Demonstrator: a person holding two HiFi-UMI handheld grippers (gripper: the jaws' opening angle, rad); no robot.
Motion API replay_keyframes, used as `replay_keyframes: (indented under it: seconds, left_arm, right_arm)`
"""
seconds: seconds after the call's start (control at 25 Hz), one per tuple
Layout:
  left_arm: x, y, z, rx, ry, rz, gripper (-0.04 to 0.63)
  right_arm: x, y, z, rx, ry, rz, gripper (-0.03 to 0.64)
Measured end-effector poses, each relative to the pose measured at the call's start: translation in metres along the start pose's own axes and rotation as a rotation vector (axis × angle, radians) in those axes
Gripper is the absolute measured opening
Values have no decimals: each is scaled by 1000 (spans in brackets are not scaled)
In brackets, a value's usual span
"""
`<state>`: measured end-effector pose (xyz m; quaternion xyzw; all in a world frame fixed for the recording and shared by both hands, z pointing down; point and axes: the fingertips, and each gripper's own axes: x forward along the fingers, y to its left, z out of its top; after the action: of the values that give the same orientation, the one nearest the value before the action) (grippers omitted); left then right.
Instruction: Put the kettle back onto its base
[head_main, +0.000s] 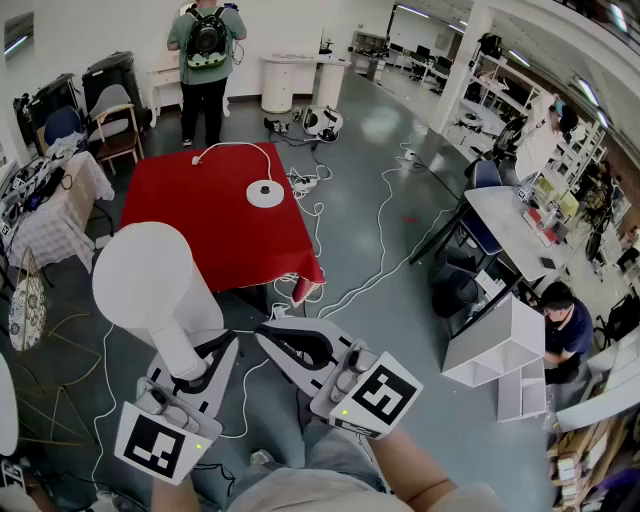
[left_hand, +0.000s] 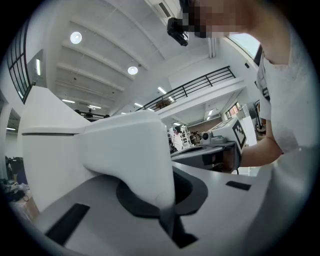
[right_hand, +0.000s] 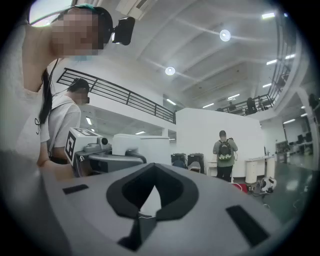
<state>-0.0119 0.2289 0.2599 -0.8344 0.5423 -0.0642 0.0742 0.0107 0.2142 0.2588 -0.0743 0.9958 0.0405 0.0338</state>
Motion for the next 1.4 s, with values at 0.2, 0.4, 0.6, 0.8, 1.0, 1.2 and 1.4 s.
replay_keyframes:
  seconds: [0.2,0.4,0.6,0.8,1.0,1.2,1.4]
  left_arm:
    - [11,-1,0,24,1,-5,8]
    - [18,3,1,5,-6,-6,8]
    - [20,2,-2,12,0,-17,8]
    - [15,2,-2,4,-9,-43,8]
    - [9,-1,-4,21,-5,-89,8]
    - [17,-1,-7,31,3,-124,8]
    - [48,8,-10,31,6,-125,8]
  right_arm:
    - [-5,-9,-2,-4,4,2,6]
    - [-5,-15,-4,-6,12,2,6]
    - [-7,-16,-8,-4,18,-5,6]
    - [-6,-9,-12,12,32,-27,6]
    - [-7,-4,-13,10,7,-70,6]
    - [-11,-15,-13,47,-26,-99,6]
    - [-10,-49,-18,25,-15,-79,6]
